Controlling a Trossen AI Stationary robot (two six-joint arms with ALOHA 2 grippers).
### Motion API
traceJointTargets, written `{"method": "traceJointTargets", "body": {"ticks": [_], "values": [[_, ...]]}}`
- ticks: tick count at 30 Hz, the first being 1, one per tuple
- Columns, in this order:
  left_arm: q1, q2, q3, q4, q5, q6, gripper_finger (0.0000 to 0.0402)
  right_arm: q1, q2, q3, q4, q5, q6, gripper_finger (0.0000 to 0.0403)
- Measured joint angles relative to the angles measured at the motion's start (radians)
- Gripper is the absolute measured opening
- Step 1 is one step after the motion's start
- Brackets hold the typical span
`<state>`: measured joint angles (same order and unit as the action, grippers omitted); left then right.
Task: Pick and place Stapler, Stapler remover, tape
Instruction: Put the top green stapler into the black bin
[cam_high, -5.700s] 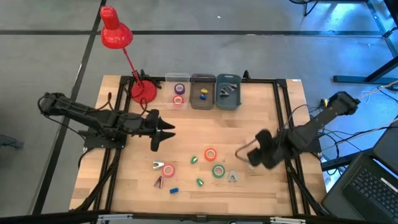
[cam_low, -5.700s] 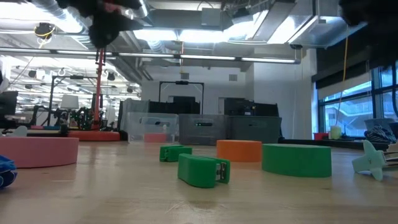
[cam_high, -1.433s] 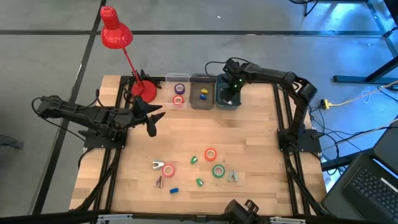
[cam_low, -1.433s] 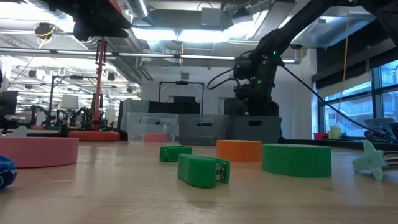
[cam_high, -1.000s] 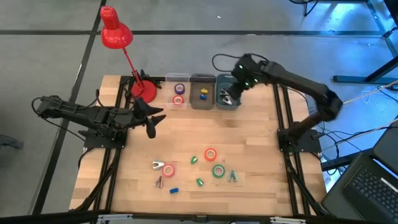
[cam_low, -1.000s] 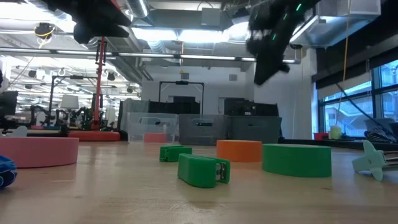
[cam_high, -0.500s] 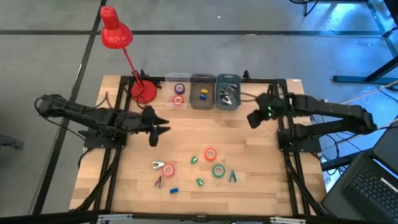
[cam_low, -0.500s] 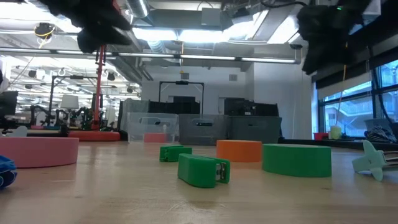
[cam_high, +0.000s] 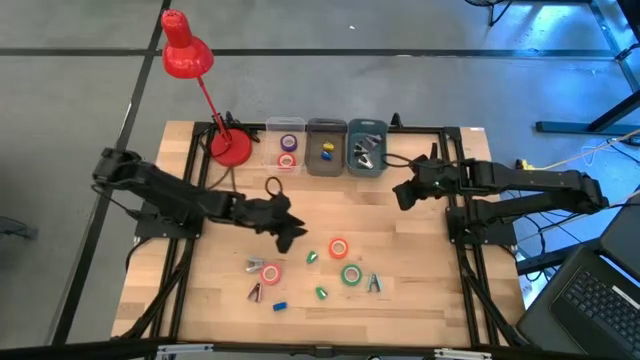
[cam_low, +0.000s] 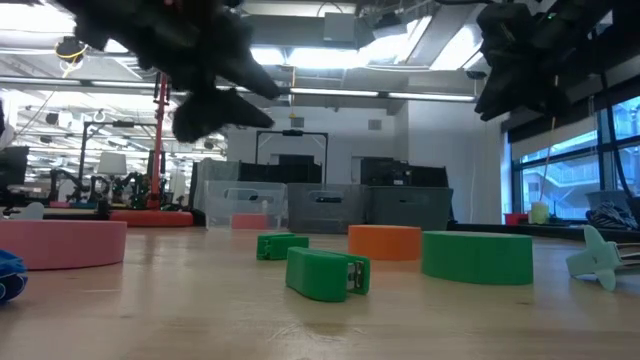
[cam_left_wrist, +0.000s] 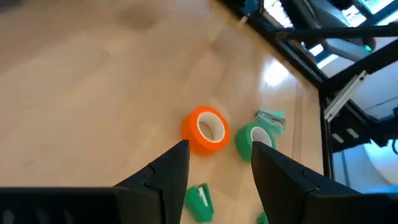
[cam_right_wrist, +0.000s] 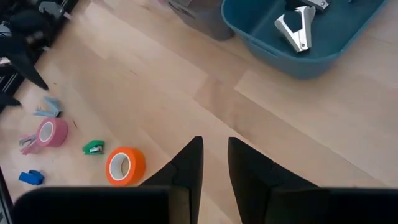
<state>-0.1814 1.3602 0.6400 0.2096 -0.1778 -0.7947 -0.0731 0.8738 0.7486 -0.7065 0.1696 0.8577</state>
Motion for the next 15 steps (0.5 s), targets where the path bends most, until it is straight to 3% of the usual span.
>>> {"method": "traceJointTargets", "body": {"ticks": [4,11,15], "values": [[0.000,0.104,0.046,-0.006,0.065,-0.020,0.0164,0.000,0.000,0.000,0.002,-0.001,0.000,0.0076],[-0.002,0.234,0.088,-0.075,0.092,-0.321,0.0163,0.000,0.000,0.001,0.007,-0.001,0.009,0.0076],[-0.033,0.287,0.140,-0.118,0.134,-0.366,0.0148,0.000,0.000,0.002,0.008,0.004,0.025,0.0076]]}}
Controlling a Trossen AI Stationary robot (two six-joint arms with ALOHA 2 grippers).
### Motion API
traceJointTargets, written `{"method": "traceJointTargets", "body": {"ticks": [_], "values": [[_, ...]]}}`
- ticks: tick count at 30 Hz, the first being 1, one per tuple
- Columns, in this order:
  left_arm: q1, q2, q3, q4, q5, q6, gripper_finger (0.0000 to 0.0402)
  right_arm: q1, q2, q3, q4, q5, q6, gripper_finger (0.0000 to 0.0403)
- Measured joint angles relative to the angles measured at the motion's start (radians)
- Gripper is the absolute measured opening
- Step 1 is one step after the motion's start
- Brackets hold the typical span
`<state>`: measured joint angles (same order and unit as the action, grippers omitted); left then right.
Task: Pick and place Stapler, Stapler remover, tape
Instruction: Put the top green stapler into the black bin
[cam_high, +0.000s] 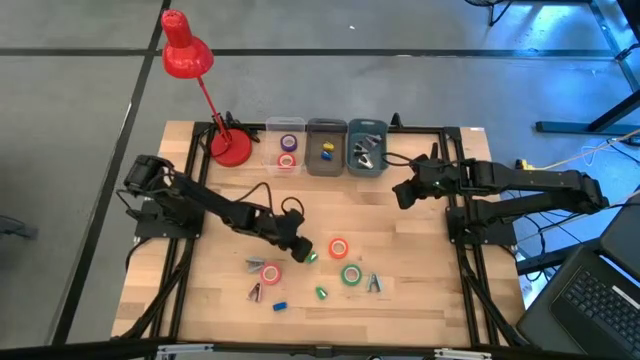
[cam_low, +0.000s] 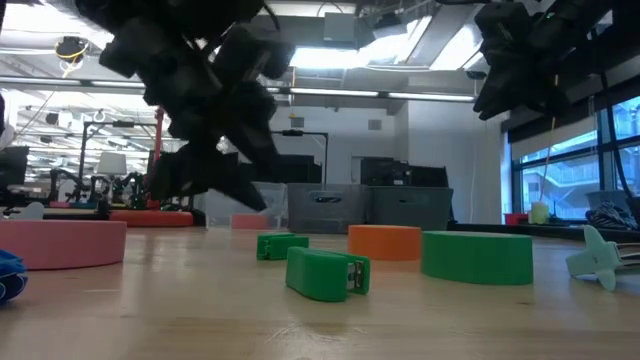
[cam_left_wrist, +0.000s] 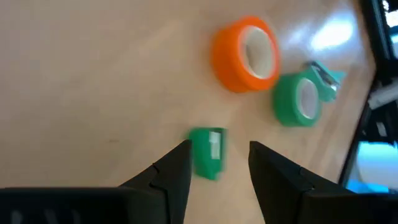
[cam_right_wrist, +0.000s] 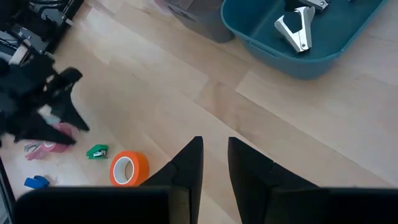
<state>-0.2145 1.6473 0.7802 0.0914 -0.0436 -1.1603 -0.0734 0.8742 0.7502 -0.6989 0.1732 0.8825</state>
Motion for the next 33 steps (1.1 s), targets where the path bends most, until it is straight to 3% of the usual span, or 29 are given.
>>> {"method": "traceJointTargets", "body": {"ticks": [7,12,25,30,33], "values": [[-0.058,0.050,0.116,-0.103,-0.013,0.107,0.0115,0.000,0.000,0.000,0.002,0.000,0.001,0.0076],[-0.053,0.060,0.125,-0.123,-0.020,0.166,0.0108,0.000,0.000,0.000,0.012,0.000,0.002,0.0076],[-0.040,0.131,0.124,-0.114,0.007,0.179,0.0180,0.000,0.000,0.001,0.023,0.000,0.004,0.0076],[-0.040,0.198,0.126,-0.033,0.042,0.177,0.0189,0.000,0.000,0.001,0.026,-0.003,0.004,0.0076],[-0.042,0.224,0.128,-0.003,-0.004,0.169,0.0186,0.000,0.000,0.001,0.026,-0.005,0.004,0.0076]]}}
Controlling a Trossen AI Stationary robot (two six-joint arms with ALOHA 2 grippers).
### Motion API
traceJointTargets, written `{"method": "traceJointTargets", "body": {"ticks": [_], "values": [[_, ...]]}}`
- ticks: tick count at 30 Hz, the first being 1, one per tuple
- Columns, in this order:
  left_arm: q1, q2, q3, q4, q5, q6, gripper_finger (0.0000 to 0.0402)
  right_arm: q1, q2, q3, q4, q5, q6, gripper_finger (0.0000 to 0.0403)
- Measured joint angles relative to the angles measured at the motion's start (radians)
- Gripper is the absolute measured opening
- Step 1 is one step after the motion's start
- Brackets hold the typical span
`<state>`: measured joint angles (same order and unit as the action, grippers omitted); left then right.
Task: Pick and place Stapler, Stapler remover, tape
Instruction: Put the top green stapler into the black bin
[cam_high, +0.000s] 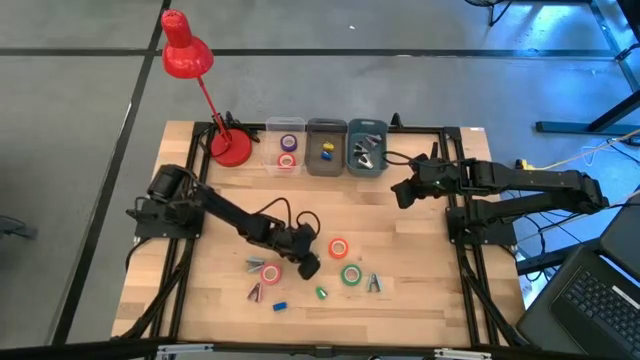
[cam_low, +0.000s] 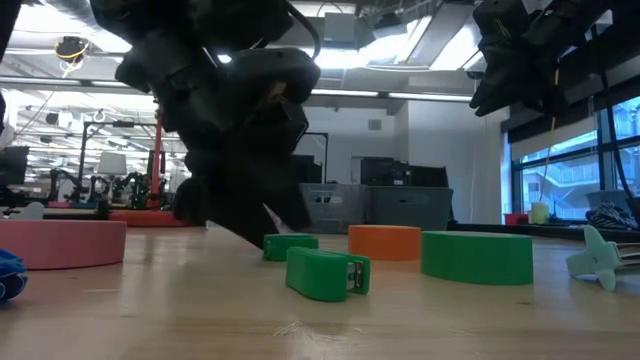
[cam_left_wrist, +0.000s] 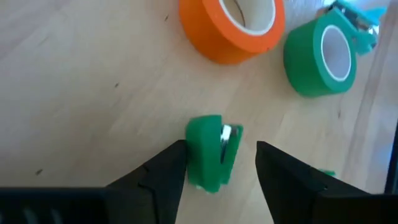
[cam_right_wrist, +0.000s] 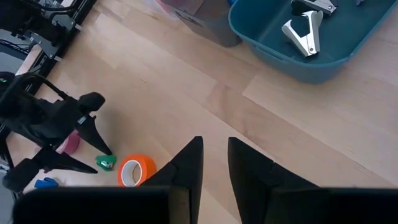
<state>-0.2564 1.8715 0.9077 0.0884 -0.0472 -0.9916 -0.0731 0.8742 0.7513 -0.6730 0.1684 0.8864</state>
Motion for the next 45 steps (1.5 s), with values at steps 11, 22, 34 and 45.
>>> {"method": "traceJointTargets", "body": {"ticks": [11,22,34,45], "values": [[-0.005,0.009,0.001,-0.051,-0.087,0.184,0.0066,0.000,0.000,0.000,0.000,-0.003,-0.003,0.0076],[0.000,0.007,-0.007,0.067,-0.096,0.245,0.0061,0.000,0.000,0.000,0.000,-0.003,-0.003,0.0076],[0.118,-0.102,-0.007,0.141,-0.050,0.392,0.0061,0.000,0.000,0.000,-0.003,-0.003,-0.004,0.0076],[0.486,-0.178,0.117,0.035,0.133,0.742,0.0061,0.000,0.000,0.000,-0.004,-0.003,-0.004,0.0076]]}}
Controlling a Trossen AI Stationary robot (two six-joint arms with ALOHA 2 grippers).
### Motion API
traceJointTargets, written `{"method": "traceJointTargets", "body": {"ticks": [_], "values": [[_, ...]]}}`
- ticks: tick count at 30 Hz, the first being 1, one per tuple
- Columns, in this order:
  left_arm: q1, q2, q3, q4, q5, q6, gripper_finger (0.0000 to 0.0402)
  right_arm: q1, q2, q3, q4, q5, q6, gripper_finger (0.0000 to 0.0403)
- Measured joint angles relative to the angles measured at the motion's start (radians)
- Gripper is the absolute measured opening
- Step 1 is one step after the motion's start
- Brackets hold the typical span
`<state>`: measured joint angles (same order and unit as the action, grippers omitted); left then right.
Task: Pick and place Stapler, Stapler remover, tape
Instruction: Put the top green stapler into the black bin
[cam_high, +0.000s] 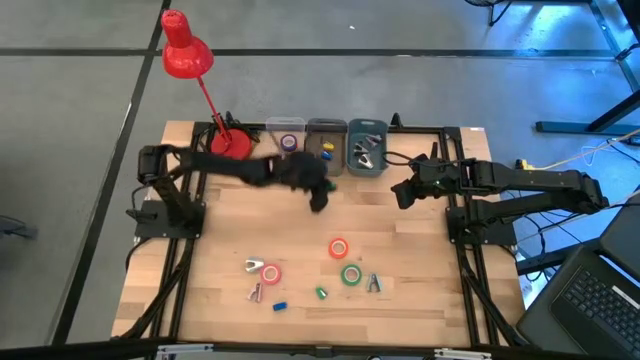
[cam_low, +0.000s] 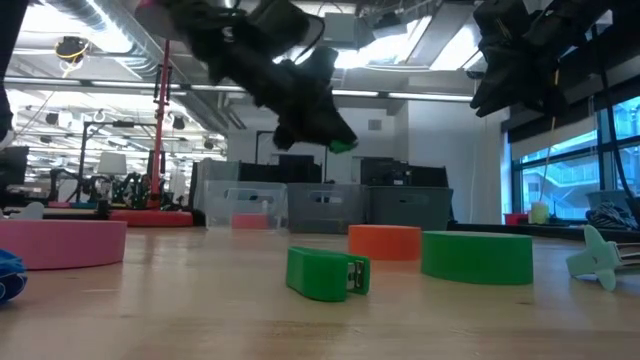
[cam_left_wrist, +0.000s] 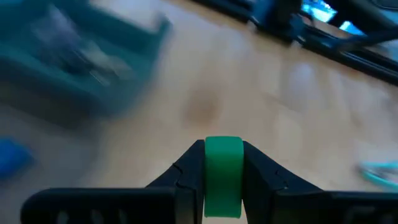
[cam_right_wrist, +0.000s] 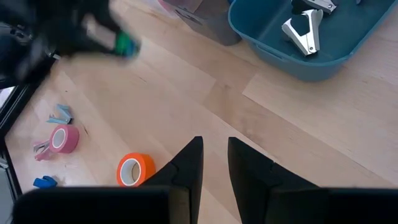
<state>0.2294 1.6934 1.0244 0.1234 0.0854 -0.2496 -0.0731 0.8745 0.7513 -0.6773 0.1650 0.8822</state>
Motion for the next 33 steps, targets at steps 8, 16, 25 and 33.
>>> {"method": "traceJointTargets", "body": {"ticks": [8,16,25,33], "values": [[0.308,0.032,0.320,-0.318,0.005,0.330,0.0061,0.000,0.000,0.000,0.004,0.066,-0.020,0.0076],[0.468,0.143,0.432,-0.398,0.105,0.352,0.0061,-0.001,0.000,0.000,0.032,0.157,-0.060,0.0076],[0.436,0.285,0.433,-0.410,0.146,0.370,0.0061,-0.016,0.000,0.000,0.031,0.157,-0.079,0.0076],[0.405,0.355,0.433,-0.443,0.121,0.378,0.0061,-0.016,0.000,0.000,0.031,0.157,-0.079,0.0076]]}}
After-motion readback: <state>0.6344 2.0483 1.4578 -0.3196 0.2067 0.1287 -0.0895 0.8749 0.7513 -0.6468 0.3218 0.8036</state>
